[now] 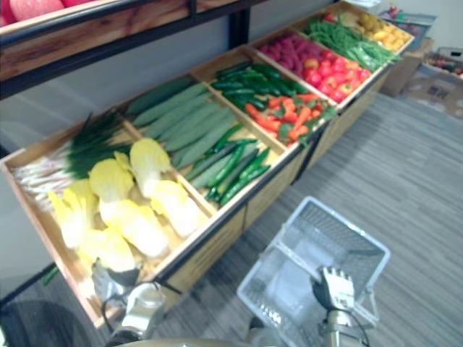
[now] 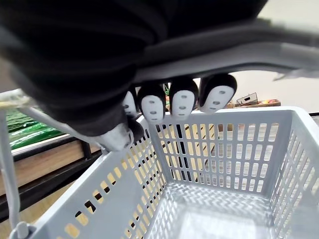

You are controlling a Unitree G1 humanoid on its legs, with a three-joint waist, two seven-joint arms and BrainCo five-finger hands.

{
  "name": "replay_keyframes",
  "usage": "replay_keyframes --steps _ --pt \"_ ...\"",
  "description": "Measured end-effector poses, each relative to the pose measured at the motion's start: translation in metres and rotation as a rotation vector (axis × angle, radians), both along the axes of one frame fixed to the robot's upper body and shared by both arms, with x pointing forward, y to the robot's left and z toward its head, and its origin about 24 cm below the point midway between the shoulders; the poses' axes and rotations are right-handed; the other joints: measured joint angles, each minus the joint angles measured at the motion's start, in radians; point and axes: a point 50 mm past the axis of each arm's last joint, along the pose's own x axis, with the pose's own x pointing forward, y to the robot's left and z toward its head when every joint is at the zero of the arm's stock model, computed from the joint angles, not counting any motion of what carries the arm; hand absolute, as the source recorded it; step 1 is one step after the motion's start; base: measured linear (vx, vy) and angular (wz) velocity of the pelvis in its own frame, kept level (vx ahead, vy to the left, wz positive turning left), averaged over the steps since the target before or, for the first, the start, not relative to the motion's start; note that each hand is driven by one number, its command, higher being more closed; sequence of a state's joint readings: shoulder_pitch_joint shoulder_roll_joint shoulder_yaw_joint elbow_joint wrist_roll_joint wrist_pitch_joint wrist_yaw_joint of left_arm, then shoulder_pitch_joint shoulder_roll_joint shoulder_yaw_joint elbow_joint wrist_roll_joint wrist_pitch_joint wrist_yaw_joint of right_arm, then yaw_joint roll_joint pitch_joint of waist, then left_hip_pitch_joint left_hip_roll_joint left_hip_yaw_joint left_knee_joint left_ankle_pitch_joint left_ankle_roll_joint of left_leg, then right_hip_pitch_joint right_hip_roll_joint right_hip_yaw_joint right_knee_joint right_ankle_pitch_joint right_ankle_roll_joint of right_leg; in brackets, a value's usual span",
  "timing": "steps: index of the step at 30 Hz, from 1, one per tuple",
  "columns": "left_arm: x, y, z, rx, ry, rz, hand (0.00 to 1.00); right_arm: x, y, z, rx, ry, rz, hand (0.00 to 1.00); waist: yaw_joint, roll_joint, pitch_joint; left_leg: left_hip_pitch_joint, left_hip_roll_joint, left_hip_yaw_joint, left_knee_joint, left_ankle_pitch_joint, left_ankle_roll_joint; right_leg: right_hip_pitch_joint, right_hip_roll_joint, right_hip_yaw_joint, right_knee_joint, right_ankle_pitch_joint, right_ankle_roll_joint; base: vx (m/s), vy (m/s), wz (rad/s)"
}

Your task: Pick vegetable in the basket

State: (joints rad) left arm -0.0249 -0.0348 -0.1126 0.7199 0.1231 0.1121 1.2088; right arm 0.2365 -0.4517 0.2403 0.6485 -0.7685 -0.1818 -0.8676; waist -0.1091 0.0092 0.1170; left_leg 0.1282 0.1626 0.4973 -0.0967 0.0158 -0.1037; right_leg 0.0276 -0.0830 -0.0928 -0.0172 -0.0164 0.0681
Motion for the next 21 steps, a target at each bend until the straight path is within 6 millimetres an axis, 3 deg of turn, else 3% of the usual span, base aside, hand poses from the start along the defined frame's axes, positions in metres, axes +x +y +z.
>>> replay_keyframes --steps 9,20,21 --pt "-0.007 0.011 -0.008 0.030 0.069 0.043 0.00 0.000 0.000 0.000 0.015 -0.005 -0.014 1.00 -0.003 0.002 0.011 0.015 0.002 0.016 0.000 -0.004 -0.006 0.005 0.003 0.016 0.000 -0.001 -0.002 -0.01 -0.011 -0.05" --pt "-0.009 0.020 -0.013 -0.039 0.089 0.289 0.00 0.000 0.000 0.002 0.000 -0.020 0.019 1.00 -0.028 0.006 0.014 0.016 0.012 0.046 0.000 -0.013 -0.018 -0.011 0.018 0.043 0.000 -0.003 -0.005 0.00 -0.018 -0.07" --pt "-0.008 0.019 -0.013 -0.038 0.089 0.293 1.00 0.000 0.000 0.003 -0.003 -0.022 0.026 1.00 -0.028 0.006 0.015 0.016 0.013 0.046 0.000 -0.013 -0.018 -0.011 0.019 0.044 0.000 -0.004 -0.005 0.00 0.000 0.00"
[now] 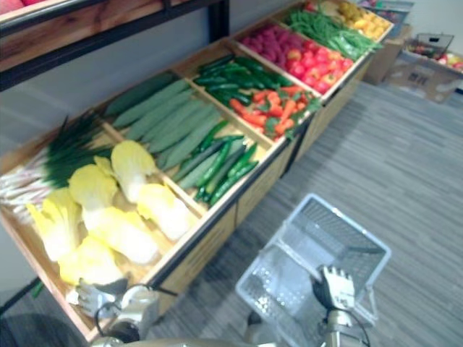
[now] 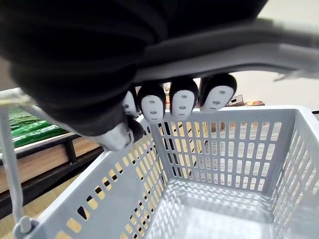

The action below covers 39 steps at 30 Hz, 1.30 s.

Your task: Pick vegetable in the basket

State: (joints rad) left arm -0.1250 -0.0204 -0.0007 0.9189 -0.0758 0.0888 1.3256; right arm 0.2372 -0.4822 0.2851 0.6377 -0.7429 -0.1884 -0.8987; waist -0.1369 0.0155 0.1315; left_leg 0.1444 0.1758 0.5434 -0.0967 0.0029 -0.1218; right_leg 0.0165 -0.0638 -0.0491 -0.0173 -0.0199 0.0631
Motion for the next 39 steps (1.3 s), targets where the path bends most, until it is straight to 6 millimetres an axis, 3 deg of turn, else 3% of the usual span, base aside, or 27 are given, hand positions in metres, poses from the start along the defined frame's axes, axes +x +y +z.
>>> replay_keyframes --steps 22,29,35,39 --pt "-0.003 0.005 -0.003 -0.016 0.017 0.034 1.00 0.000 0.003 0.002 0.011 0.000 0.068 1.00 -0.002 0.000 0.000 0.017 0.011 0.020 0.000 -0.004 -0.007 0.003 0.012 0.015 0.001 -0.003 -0.004 -0.01 -0.012 -0.03" --pt "0.006 0.004 0.005 -0.075 -0.112 0.116 1.00 -0.001 0.005 0.000 0.011 0.002 0.071 1.00 0.000 -0.013 0.003 0.016 0.008 0.002 0.000 -0.001 -0.006 0.014 0.007 -0.002 0.001 -0.003 -0.004 0.00 -0.003 0.07" --pt "0.028 -0.007 0.028 -0.192 -0.324 0.112 1.00 0.004 0.012 -0.002 0.002 -0.012 0.061 1.00 0.007 -0.031 0.012 0.006 -0.006 -0.032 0.000 0.005 0.001 0.024 -0.011 -0.033 0.001 -0.003 -0.004 -0.03 -0.004 0.16" --pt "0.034 -0.008 0.037 -0.251 -0.391 0.094 1.00 0.006 0.012 -0.002 -0.003 -0.014 0.055 1.00 0.008 -0.026 0.010 0.002 -0.013 -0.037 0.000 0.005 0.001 0.024 -0.018 -0.039 0.001 -0.003 -0.004 -0.01 0.000 0.07"
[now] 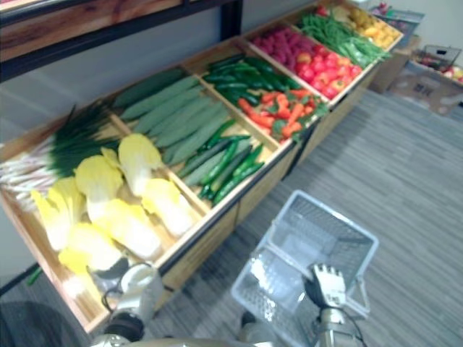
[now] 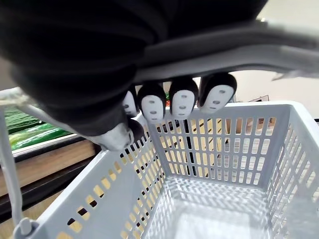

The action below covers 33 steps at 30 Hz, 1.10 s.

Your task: Pick vegetable in the basket

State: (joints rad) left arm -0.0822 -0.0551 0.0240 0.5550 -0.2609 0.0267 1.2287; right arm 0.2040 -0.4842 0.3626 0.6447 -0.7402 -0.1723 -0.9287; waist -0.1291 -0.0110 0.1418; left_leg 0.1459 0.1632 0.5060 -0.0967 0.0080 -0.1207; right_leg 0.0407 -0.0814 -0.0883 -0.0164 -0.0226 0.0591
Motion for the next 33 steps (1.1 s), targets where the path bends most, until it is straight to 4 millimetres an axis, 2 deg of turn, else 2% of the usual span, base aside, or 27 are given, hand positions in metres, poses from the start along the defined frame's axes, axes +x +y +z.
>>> replay_keyframes --steps 7,14,19,22,29,33 --pt "0.012 -0.003 0.018 -0.034 -0.080 -0.062 1.00 0.001 -0.002 0.000 -0.017 0.004 -0.016 1.00 0.001 0.012 -0.004 -0.011 0.005 -0.026 0.000 0.013 0.003 0.006 0.001 -0.024 0.003 0.000 0.000 -0.02 -0.024 0.10" --pt "0.019 0.005 0.037 0.040 -0.154 -0.065 1.00 0.000 -0.010 -0.001 -0.021 0.021 -0.065 1.00 0.005 0.027 -0.014 -0.019 0.007 -0.054 0.000 0.029 0.008 0.000 -0.002 -0.046 0.021 -0.001 -0.001 -0.06 -0.019 0.09" --pt "0.012 0.020 0.041 0.054 -0.163 0.049 1.00 -0.003 -0.014 -0.005 -0.021 0.036 -0.108 1.00 0.009 0.027 -0.019 -0.021 0.005 -0.061 -0.006 0.035 0.013 0.001 -0.006 -0.053 0.021 -0.001 0.000 -0.05 -0.003 0.03" --pt "0.007 0.027 0.041 0.059 -0.165 0.090 1.00 -0.007 -0.018 -0.008 -0.026 0.055 -0.135 1.00 0.023 0.025 -0.029 -0.023 0.003 -0.070 -0.006 0.035 0.013 0.004 -0.006 -0.062 0.018 -0.001 0.000 0.00 -0.009 0.08" --pt "0.003 0.030 0.042 0.061 -0.171 0.102 1.00 -0.008 -0.018 -0.015 -0.015 0.094 -0.171 1.00 0.032 0.014 -0.050 -0.041 -0.001 -0.106 -0.006 0.035 0.014 0.019 -0.007 -0.098 0.001 0.000 0.000 0.04 -0.007 0.15" --pt "-0.001 0.029 0.040 0.047 -0.164 0.064 1.00 -0.007 -0.020 -0.017 -0.010 0.119 -0.178 1.00 0.051 0.012 -0.051 -0.041 -0.001 -0.107 -0.004 0.035 0.014 0.023 -0.005 -0.099 -0.006 0.000 0.000 0.04 -0.005 0.03"
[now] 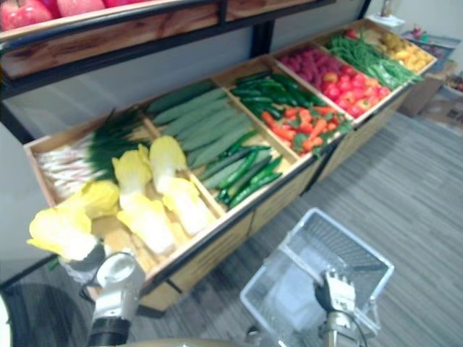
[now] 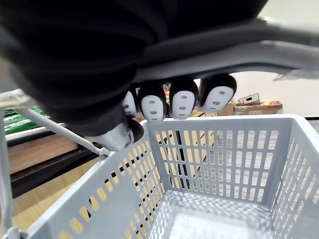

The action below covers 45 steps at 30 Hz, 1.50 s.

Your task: Pick vegetable in the basket

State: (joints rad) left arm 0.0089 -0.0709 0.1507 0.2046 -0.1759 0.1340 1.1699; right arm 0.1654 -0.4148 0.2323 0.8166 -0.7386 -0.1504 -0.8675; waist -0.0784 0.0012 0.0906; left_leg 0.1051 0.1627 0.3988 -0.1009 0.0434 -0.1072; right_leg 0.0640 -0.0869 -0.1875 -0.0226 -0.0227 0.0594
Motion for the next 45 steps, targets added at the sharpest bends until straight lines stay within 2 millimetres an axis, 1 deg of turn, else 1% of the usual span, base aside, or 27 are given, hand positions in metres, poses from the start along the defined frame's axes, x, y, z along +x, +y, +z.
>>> replay_keyframes --steps 6,10,13,15,16,18,22,24,27,30,31,33,34,35,36,38,39,41,42,43,45 --pt "-0.003 -0.006 -0.001 -0.007 -0.003 -0.078 1.00 0.005 -0.001 0.000 -0.001 0.009 0.000 1.00 0.002 0.001 0.000 0.001 0.000 -0.005 -0.002 0.000 0.000 0.008 0.000 -0.008 -0.007 0.000 0.000 0.00 -0.002 0.04" --pt "0.001 -0.016 0.001 -0.012 -0.019 -0.147 1.00 0.007 -0.001 -0.001 0.004 0.021 0.004 1.00 0.003 0.001 -0.001 0.001 0.000 -0.005 -0.002 0.000 0.000 0.008 0.000 -0.008 -0.007 0.000 0.000 0.00 0.000 0.00" --pt "0.002 -0.026 0.008 -0.005 -0.058 -0.234 1.00 0.008 -0.005 -0.002 0.006 0.038 -0.017 1.00 0.003 0.001 -0.001 0.001 -0.001 -0.008 -0.002 0.000 0.000 0.009 -0.001 -0.010 -0.007 0.000 0.000 0.00 0.000 0.01" --pt "0.007 -0.033 0.017 0.047 -0.100 -0.315 1.00 0.005 -0.008 -0.004 0.017 0.049 -0.051 1.00 0.003 0.003 -0.002 -0.002 -0.001 -0.015 -0.002 0.000 0.000 0.012 -0.001 -0.018 -0.009 0.000 0.000 0.02 -0.003 0.08" --pt "0.008 -0.034 0.020 0.054 -0.117 -0.331 1.00 0.004 -0.010 -0.004 0.022 0.051 -0.066 1.00 0.003 0.003 -0.002 -0.002 -0.001 -0.018 -0.002 0.000 0.000 0.013 -0.001 -0.020 -0.009 0.000 0.000 0.02 -0.006 0.09" --pt "0.012 -0.037 0.031 0.095 -0.182 -0.383 1.00 0.000 -0.016 -0.005 0.033 0.060 -0.112 1.00 0.002 0.006 -0.004 -0.003 -0.001 -0.021 -0.002 0.000 0.000 0.013 -0.001 -0.023 -0.010 0.000 0.000 0.02 -0.004 0.05" --pt "0.017 -0.036 0.050 0.168 -0.274 -0.455 1.00 -0.006 -0.025 -0.007 0.054 0.085 -0.163 1.00 0.001 0.014 -0.008 -0.003 -0.001 -0.016 -0.001 0.000 0.000 0.011 -0.001 -0.017 -0.010 0.000 0.000 0.00 0.000 -0.03" --pt "0.016 -0.031 0.062 0.234 -0.316 -0.525 1.00 -0.007 -0.030 -0.006 0.075 0.093 -0.192 1.00 -0.001 0.022 -0.012 0.006 0.000 0.006 -0.001 -0.001 -0.001 0.007 0.001 0.007 -0.008 0.001 0.002 0.00 0.001 -0.24" --pt "0.015 -0.030 0.072 0.287 -0.349 -0.598 1.00 -0.007 -0.034 -0.005 0.082 0.103 -0.196 1.00 -0.002 0.030 -0.017 0.018 0.002 0.037 -0.001 -0.005 -0.003 -0.005 0.003 0.039 0.000 0.002 0.003 -0.01 0.004 -0.35" --pt "0.018 -0.031 0.081 0.311 -0.394 -0.695 1.00 -0.001 -0.040 0.000 0.106 0.119 -0.181 1.00 -0.004 0.040 -0.024 0.024 0.003 0.092 0.001 -0.013 -0.004 -0.040 0.006 0.094 0.015 0.008 0.010 -0.02 0.016 -0.55" --pt "0.019 -0.035 0.084 0.308 -0.413 -0.744 1.00 0.001 -0.044 0.002 0.110 0.129 -0.168 1.00 -0.004 0.045 -0.027 0.029 0.002 0.119 -0.002 -0.016 -0.006 -0.054 0.009 0.122 0.019 0.012 0.017 -0.02 0.024 -0.61" --pt "0.020 -0.041 0.089 0.302 -0.449 -0.811 1.00 0.006 -0.048 0.007 0.112 0.143 -0.143 1.00 -0.005 0.048 -0.029 0.046 0.001 0.167 -0.002 -0.022 -0.008 -0.061 0.013 0.168 0.019 0.023 0.018 -0.01 0.024 -0.65" --pt "0.020 -0.042 0.090 0.300 -0.454 -0.828 1.00 0.007 -0.049 0.008 0.111 0.146 -0.137 1.00 -0.009 0.048 -0.029 0.052 0.001 0.174 -0.002 -0.023 -0.008 -0.062 0.015 0.177 0.018 0.025 0.017 -0.01 0.010 -0.58" --pt "0.020 -0.048 0.091 0.294 -0.467 -0.882 1.00 0.012 -0.053 0.014 0.106 0.148 -0.117 1.00 -0.022 0.050 -0.030 0.065 0.001 0.198 -0.002 -0.026 -0.010 -0.063 0.019 0.202 0.017 0.032 0.018 -0.02 0.002 -0.58" --pt "0.021 -0.052 0.091 0.286 -0.478 -0.927 1.00 0.018 -0.055 0.020 0.101 0.139 -0.091 1.00 -0.028 0.051 -0.031 0.075 0.001 0.223 -0.002 -0.029 -0.011 -0.066 0.023 0.228 0.016 0.038 0.019 -0.04 0.001 -0.76" --pt "0.022 -0.059 0.092 0.276 -0.491 -0.995 1.00 0.028 -0.058 0.030 0.092 0.127 -0.047 1.00 -0.029 0.057 -0.034 0.094 0.002 0.275 -0.002 -0.038 -0.015 -0.078 0.032 0.280 0.012 0.052 0.022 -0.06 -0.002 -0.79" --pt "0.022 -0.063 0.092 0.266 -0.498 -1.045 1.00 0.035 -0.059 0.038 0.084 0.120 -0.015 1.00 -0.033 0.060 -0.036 0.103 0.002 0.300 -0.002 -0.040 -0.015 -0.080 0.034 0.306 0.004 0.064 0.025 -0.06 -0.011 -0.76" --pt "0.022 -0.068 0.091 0.256 -0.498 -1.102 1.00 0.045 -0.061 0.047 0.069 0.118 0.027 1.00 -0.039 0.065 -0.034 0.126 0.000 0.341 -0.002 -0.045 -0.017 -0.080 0.041 0.345 -0.001 0.076 0.025 -0.07 -0.014 -0.73" --pt "0.022 -0.071 0.091 0.257 -0.495 -1.176 1.00 0.054 -0.063 0.056 0.052 0.122 0.070 1.00 -0.044 0.065 -0.032 0.147 -0.002 0.383 -0.001 -0.051 -0.021 -0.081 0.051 0.386 -0.007 0.084 0.035 -0.10 -0.007 -0.75" --pt "0.022 -0.072 0.090 0.262 -0.493 -1.210 1.00 0.059 -0.063 0.060 0.043 0.126 0.092 1.00 -0.046 0.070 -0.032 0.156 -0.003 0.401 -0.002 -0.055 -0.024 -0.080 0.053 0.403 -0.011 0.088 0.036 -0.13 0.007 -0.92" --pt "0.021 -0.075 0.090 0.260 -0.493 -1.320 1.00 0.074 -0.062 0.074 0.029 0.134 0.156 1.00 -0.048 0.086 -0.036 0.188 -0.011 0.472 -0.002 -0.071 -0.035 -0.082 0.066 0.471 -0.023 0.100 0.045 -0.10 0.007 -0.87"
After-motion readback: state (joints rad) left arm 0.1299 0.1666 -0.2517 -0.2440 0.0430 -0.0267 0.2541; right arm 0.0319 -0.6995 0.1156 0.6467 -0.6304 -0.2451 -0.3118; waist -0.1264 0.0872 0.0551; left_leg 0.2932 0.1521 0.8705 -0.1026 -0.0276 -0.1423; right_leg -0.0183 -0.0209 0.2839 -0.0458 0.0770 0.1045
